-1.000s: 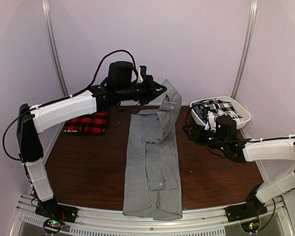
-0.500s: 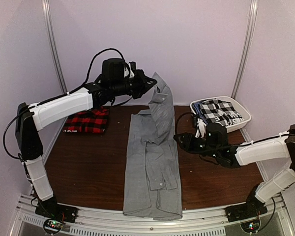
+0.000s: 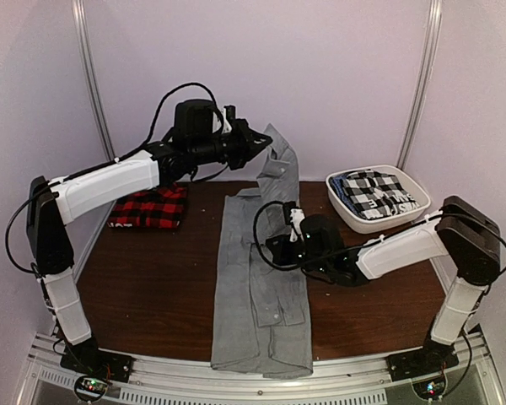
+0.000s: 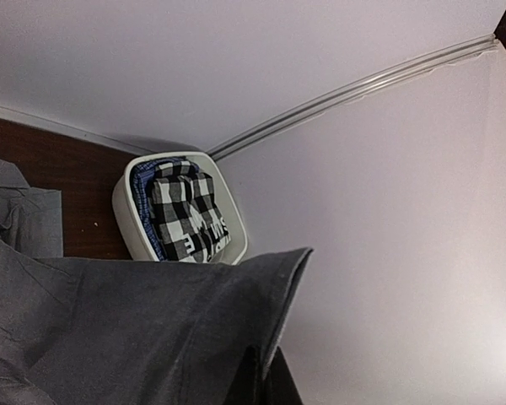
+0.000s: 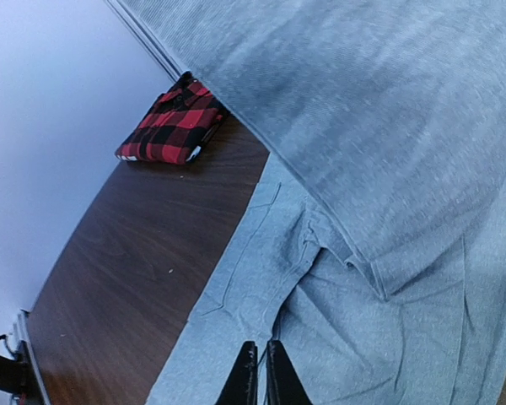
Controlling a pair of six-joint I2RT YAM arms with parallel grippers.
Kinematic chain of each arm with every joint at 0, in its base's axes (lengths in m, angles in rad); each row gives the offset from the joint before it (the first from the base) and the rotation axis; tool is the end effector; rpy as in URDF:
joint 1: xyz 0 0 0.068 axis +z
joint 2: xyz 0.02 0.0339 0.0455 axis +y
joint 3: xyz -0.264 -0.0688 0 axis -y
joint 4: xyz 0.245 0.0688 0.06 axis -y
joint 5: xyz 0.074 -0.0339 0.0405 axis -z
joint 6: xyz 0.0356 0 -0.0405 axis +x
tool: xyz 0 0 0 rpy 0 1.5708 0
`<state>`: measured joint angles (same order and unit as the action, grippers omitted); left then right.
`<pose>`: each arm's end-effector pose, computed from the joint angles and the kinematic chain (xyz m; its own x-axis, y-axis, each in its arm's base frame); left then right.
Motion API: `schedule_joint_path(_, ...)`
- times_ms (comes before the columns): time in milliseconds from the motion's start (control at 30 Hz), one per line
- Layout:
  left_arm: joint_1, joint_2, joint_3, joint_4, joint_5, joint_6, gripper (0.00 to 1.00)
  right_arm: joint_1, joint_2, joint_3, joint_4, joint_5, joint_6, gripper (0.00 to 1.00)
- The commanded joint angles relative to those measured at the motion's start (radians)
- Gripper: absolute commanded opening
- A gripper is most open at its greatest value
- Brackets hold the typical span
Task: Fold and stack the long sleeve shirts
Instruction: Fold the sleeve of the rectangle-folded shirt.
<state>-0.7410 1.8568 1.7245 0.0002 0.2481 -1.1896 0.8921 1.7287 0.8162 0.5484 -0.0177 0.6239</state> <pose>0.3282 -0.3121 0.3796 -0.8102 -0.4783 -0.3388 0.2201 0.2875 -0.9322 0.2263 0.2816 0.1781 -0.6422 0.1342 -0.7547 -0.5095 0.6609 0.5510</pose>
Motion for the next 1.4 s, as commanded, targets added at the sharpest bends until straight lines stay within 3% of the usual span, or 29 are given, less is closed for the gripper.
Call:
schedule_joint_path(0,0.005,-0.001,0.039,0.051,0.043,-0.007,0.00,0.047,0.094,0.092,-0.068,0.205,-0.133,0.04)
schedule_joint_path(233,0.005,0.015,0.082,0.025,0.073,0.006,0.00,0.114,0.256,0.286,-0.181,0.443,-0.310,0.00)
schedule_joint_path(500,0.006,0.009,0.102,-0.032,0.072,0.028,0.00,0.113,0.431,0.519,-0.360,0.725,-0.341,0.00)
schedule_joint_path(700,0.008,-0.004,0.091,-0.052,0.062,0.043,0.00,0.101,0.451,0.532,-0.413,0.830,-0.292,0.00)
schedule_joint_path(1033,0.024,-0.048,-0.004,-0.046,0.032,0.057,0.00,0.098,0.300,0.317,-0.386,0.824,-0.163,0.00)
schedule_joint_path(1367,0.039,-0.134,-0.161,-0.040,-0.046,0.069,0.00,0.096,0.171,0.114,-0.190,0.604,-0.125,0.03)
